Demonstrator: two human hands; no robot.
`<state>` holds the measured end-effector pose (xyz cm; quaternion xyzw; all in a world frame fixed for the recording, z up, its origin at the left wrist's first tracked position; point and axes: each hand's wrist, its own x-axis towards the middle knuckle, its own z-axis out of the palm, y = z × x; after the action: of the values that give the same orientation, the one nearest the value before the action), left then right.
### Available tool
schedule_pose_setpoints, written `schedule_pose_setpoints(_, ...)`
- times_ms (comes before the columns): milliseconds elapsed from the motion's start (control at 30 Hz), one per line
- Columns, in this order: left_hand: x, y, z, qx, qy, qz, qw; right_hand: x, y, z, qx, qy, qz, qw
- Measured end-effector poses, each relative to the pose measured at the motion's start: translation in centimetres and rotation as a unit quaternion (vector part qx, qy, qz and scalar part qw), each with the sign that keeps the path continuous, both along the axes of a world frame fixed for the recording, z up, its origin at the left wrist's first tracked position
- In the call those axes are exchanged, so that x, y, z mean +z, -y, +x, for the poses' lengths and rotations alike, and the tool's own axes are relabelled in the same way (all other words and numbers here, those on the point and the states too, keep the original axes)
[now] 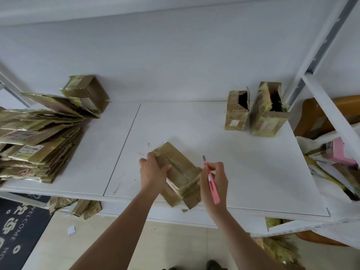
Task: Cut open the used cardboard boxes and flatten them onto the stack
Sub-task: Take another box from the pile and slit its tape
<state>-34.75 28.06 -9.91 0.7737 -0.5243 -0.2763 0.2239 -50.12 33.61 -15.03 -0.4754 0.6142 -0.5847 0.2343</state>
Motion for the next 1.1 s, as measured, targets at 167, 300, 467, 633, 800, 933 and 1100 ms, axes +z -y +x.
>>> schedule_pose_setpoints(167, 0.6, 0.2, -2.5, -0.051, 0.072, 0.054, 0.995, 0.1, -0.9, 0.6, 0.041, 0.066, 0.010, 0.997)
schedule_pose_setpoints(300, 0.0, 0.7, -2.7, -0.164, 0.144, 0.048, 0.975, 0.6, -0.3, -0.9, -0.018, 0.140, -0.005, 0.990)
schedule_pose_setpoints(467, -0.1, 1.5, 0.9, -0.331, 0.096, 0.039, 0.938, 0.7, 1.0, -3.7, 0.006, 0.221, 0.005, 0.975)
schedule_pose_setpoints(633, -0.5, 1.9, 1.7, -0.322, -0.023, 0.050, 0.945, 1.0, 2.7, -3.5, 0.089, 0.229, 0.044, 0.968)
schedule_pose_setpoints(800, -1.1, 2.0, 1.9, -0.317, -0.053, 0.038, 0.946, 0.4, 3.8, -2.4, 0.106, 0.251, 0.081, 0.959)
schedule_pose_setpoints(933, -1.5, 2.0, 2.0, -0.313, -0.051, 0.036, 0.948, -0.1, 3.9, -1.8, 0.093, 0.270, 0.090, 0.954)
schedule_pose_setpoints(1100, -1.6, 2.1, 2.0, -0.309, -0.052, 0.038, 0.949, -0.2, 4.1, -1.1, 0.074, 0.254, 0.101, 0.959)
